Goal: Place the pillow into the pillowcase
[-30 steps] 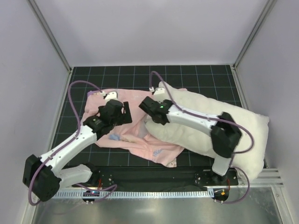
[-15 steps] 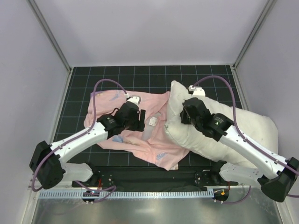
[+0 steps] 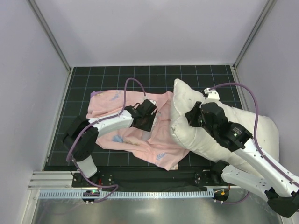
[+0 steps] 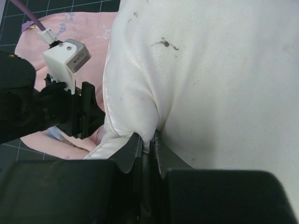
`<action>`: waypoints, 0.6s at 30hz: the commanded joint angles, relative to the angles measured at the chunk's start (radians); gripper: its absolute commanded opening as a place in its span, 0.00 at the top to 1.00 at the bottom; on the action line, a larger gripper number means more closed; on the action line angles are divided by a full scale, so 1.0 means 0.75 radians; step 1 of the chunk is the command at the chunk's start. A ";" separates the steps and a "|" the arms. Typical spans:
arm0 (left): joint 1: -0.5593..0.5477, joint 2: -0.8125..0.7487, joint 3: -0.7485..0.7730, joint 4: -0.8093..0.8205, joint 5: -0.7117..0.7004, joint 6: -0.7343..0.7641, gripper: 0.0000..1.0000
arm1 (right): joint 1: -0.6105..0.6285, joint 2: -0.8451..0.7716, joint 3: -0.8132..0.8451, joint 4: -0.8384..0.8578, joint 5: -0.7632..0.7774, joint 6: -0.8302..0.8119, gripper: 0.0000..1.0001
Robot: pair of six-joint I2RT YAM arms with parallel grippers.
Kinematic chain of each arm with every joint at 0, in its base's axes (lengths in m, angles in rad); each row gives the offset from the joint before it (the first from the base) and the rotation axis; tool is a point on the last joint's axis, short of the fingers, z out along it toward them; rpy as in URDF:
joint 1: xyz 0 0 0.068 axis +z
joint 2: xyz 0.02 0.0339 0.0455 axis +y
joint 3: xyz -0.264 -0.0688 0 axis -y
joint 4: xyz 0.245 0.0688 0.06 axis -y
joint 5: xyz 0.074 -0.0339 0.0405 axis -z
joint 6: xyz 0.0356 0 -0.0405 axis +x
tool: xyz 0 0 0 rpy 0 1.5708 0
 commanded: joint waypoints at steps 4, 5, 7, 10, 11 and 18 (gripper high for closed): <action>0.000 0.127 0.122 -0.096 -0.168 0.008 0.49 | -0.013 -0.021 -0.003 0.018 0.023 0.009 0.96; 0.000 0.157 0.136 -0.123 -0.205 0.004 0.49 | -0.013 -0.021 -0.007 0.022 0.017 0.009 0.96; 0.006 0.190 0.152 -0.137 -0.211 0.002 0.50 | -0.013 -0.025 -0.013 0.022 0.015 0.009 0.96; 0.022 0.233 0.161 -0.147 -0.199 -0.007 0.55 | -0.013 -0.033 -0.023 0.030 0.009 0.009 0.96; 0.026 0.245 0.163 -0.150 -0.197 -0.007 0.61 | -0.013 -0.039 -0.025 0.034 0.007 0.009 0.96; 0.045 0.256 0.167 -0.197 -0.187 -0.039 1.00 | -0.013 -0.043 -0.046 0.048 -0.010 0.003 0.96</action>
